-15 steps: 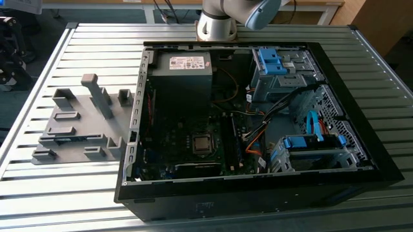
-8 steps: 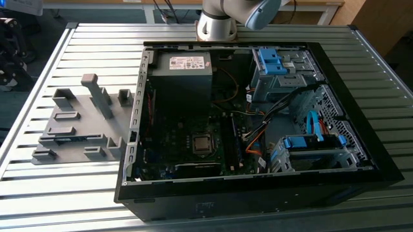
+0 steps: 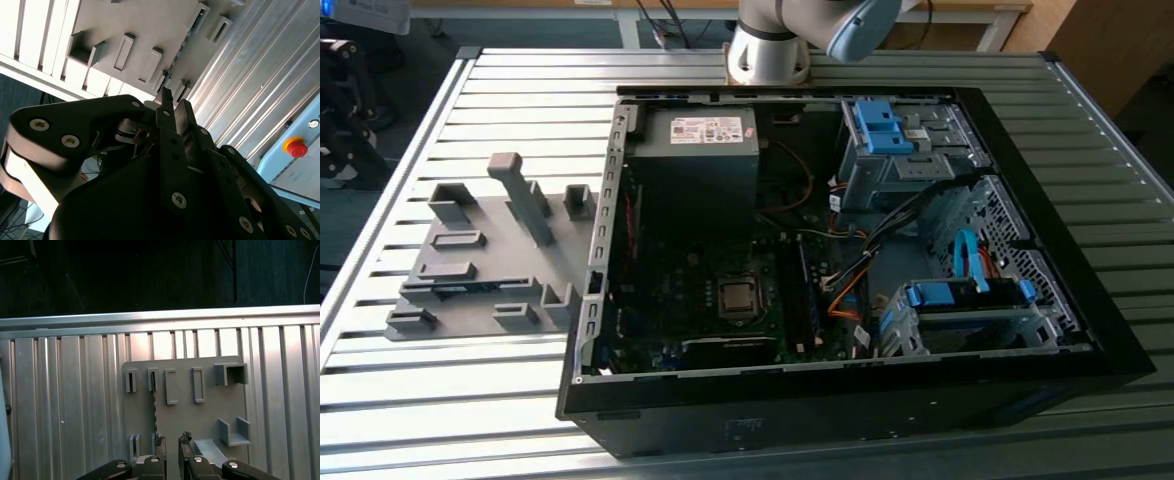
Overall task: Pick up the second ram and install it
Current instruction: 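Pick up the second ram and move it above second insertion slot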
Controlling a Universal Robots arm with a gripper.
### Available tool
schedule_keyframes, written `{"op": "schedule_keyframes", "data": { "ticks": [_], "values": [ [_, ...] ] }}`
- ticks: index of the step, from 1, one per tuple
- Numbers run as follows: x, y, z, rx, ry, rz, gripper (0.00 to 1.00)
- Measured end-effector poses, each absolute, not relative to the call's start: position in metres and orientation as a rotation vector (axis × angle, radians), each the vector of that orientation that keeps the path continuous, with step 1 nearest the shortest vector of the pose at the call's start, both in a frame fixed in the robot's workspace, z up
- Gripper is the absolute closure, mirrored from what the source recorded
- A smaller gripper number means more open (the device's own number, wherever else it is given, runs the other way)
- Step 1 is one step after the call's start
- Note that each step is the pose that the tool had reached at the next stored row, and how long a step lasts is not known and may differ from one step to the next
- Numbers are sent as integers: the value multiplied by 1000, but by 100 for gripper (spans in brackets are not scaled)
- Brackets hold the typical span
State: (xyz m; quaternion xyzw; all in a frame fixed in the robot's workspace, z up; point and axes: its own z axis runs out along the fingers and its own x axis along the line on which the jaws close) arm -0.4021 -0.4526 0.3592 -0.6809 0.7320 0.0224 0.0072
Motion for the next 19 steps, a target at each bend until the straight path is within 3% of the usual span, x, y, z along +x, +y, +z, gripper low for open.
{"op": "schedule_keyframes", "data": {
  "ticks": [19],
  "values": [
    [-402, -453, 349, -2129, 2289, 70, 75]
  ]
}}
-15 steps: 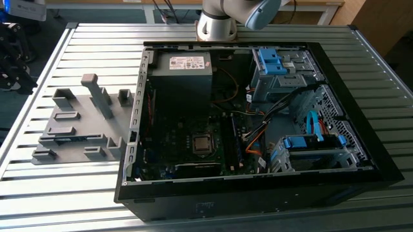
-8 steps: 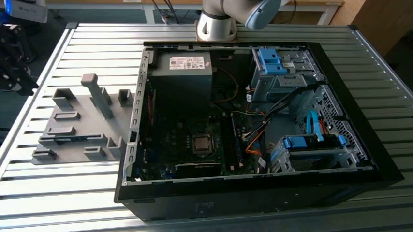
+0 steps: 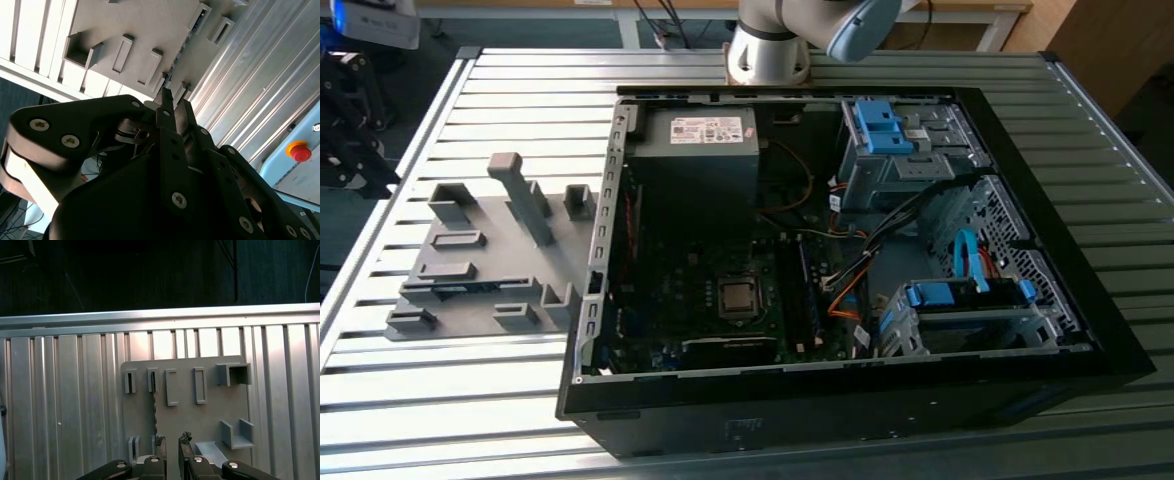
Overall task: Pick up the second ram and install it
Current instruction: 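Pick up the second ram and move it above second insertion slot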
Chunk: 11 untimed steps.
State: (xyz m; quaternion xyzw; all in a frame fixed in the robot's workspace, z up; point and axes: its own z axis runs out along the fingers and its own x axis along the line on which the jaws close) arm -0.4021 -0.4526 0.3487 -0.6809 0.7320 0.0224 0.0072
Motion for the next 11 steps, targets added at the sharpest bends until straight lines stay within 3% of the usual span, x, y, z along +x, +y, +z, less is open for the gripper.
{"op": "schedule_keyframes", "data": {
  "ticks": [11],
  "values": [
    [-402, -453, 345, -2129, 2289, 70, 75]
  ]
}}
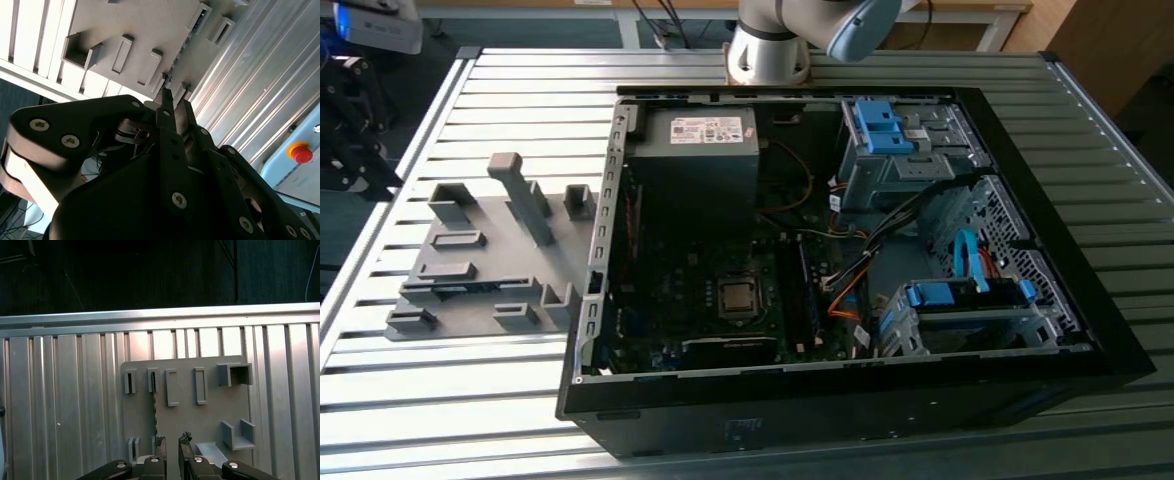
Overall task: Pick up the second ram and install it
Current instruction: 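Pick up the second ram and move it above second insertion slot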
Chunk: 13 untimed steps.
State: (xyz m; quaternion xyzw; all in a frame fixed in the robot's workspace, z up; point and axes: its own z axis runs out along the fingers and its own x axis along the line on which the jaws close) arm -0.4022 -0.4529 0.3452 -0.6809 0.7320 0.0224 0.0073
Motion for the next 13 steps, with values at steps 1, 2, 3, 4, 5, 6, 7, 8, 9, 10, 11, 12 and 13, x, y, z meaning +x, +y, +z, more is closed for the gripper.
{"op": "schedule_keyframes", "data": {
  "ticks": [1, 2, 3, 4, 5, 6, 7, 8, 9, 10, 11, 12, 13],
  "values": [
    [-402, -453, 344, -2129, 2289, 70, 75],
    [-402, -453, 343, -2129, 2289, 70, 75],
    [-402, -454, 343, -2129, 2289, 70, 75],
    [-402, -454, 342, -2130, 2289, 70, 75],
    [-402, -454, 341, -2130, 2289, 70, 75],
    [-402, -454, 340, -2130, 2289, 70, 75],
    [-402, -454, 339, -2130, 2290, 71, 75],
    [-402, -454, 338, -2130, 2289, 71, 75],
    [-402, -454, 338, -2130, 2290, 71, 75],
    [-402, -454, 337, -2130, 2290, 71, 75],
    [-402, -454, 336, -2130, 2290, 71, 75],
    [-402, -454, 336, -2130, 2290, 71, 75],
    [-402, -454, 335, -2130, 2290, 71, 75]
  ]
}}
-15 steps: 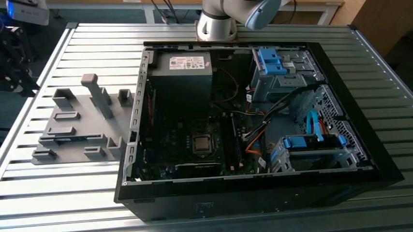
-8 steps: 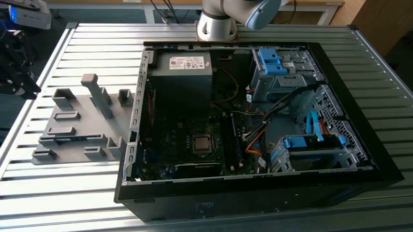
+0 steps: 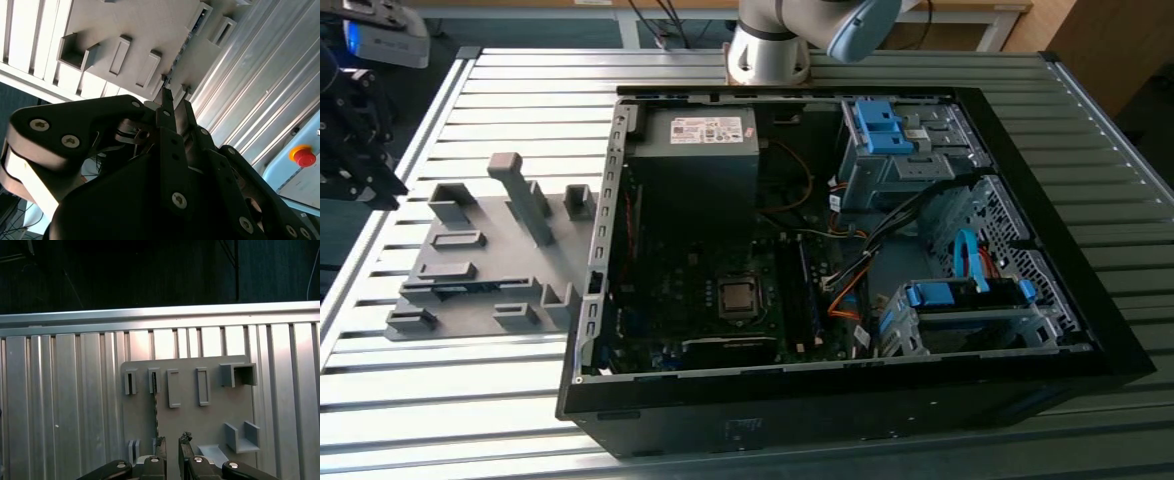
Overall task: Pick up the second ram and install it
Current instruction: 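Pick up the second ram and move it above second insertion slot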
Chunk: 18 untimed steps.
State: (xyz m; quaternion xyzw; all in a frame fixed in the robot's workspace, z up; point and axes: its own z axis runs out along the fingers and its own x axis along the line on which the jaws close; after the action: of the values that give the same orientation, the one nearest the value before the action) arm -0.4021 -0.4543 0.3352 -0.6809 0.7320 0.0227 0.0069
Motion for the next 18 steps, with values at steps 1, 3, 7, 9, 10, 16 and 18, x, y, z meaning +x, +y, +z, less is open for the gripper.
{"op": "schedule_keyframes", "data": {
  "ticks": [1, 3, 7, 9, 10, 16, 18],
  "values": [
    [-402, -454, 335, -2130, 2290, 71, 75],
    [-402, -454, 334, -2130, 2290, 71, 75],
    [-402, -454, 332, -2130, 2290, 71, 75],
    [-402, -454, 331, -2130, 2290, 71, 75],
    [-402, -454, 331, -2130, 2290, 71, 75],
    [-402, -455, 329, -2130, 2290, 71, 75],
    [-402, -455, 328, -2130, 2290, 71, 75]
  ]
}}
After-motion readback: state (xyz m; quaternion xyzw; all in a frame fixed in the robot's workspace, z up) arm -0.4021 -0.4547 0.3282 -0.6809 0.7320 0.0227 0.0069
